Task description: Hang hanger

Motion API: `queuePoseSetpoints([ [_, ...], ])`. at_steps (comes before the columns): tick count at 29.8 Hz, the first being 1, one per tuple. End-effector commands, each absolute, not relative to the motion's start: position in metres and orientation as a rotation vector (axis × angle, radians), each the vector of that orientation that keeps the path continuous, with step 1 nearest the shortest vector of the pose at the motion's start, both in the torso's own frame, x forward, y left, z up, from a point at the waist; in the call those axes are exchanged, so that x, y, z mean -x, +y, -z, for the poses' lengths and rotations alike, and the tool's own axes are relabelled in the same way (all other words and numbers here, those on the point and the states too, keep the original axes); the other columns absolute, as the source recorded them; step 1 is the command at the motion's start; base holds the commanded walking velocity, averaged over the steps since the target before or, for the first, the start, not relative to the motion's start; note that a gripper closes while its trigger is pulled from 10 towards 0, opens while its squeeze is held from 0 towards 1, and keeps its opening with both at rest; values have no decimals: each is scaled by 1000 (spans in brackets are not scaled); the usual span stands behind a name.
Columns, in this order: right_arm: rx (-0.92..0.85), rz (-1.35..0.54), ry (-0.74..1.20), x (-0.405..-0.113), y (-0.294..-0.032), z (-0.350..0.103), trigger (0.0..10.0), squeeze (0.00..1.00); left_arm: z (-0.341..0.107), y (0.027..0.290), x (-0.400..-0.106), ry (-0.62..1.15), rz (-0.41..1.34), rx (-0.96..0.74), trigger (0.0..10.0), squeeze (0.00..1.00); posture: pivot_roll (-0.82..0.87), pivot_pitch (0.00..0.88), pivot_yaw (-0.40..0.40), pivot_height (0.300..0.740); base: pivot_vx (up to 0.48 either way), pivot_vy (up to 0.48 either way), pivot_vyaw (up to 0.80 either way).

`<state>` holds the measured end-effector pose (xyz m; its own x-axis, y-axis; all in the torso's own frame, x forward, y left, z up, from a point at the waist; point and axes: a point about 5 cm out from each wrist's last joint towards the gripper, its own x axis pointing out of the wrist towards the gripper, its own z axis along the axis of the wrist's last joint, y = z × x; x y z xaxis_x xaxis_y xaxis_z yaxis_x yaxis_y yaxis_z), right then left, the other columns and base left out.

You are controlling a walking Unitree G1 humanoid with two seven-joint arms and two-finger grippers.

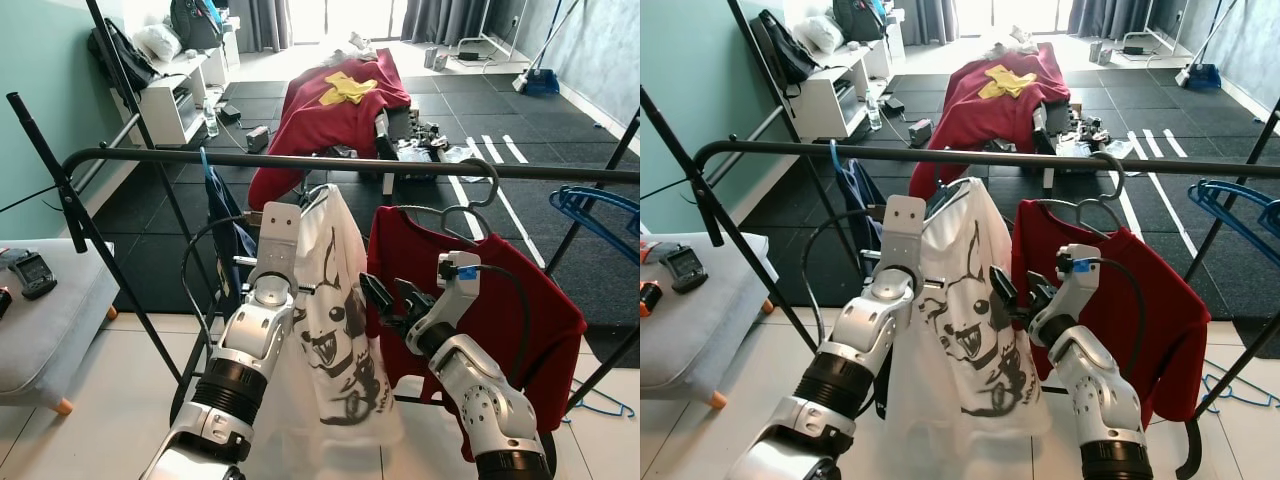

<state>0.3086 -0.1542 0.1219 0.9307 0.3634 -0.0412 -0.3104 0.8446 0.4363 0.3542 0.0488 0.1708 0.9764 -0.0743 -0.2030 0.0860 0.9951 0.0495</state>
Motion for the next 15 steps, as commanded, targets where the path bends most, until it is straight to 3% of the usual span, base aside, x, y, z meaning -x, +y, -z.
queuePoseSetpoints([
  [1, -443, -365, 136, -306, -150, -121, 10000, 0, -193, 17, -344, 78, 226, 3, 10000, 0, -157, 74, 55, 740, 0, 0, 0],
  [12, -451, -364, 139, -306, -149, -121, 10000, 0, -162, 25, -326, 119, 336, -122, 10000, 0, -151, 78, 56, 740, 0, 0, 0],
  [15, -454, -367, 142, -306, -148, -121, 10000, 0, -137, 42, -310, 188, 402, -186, 10000, 0, -146, 78, 54, 740, 0, 0, 0],
])
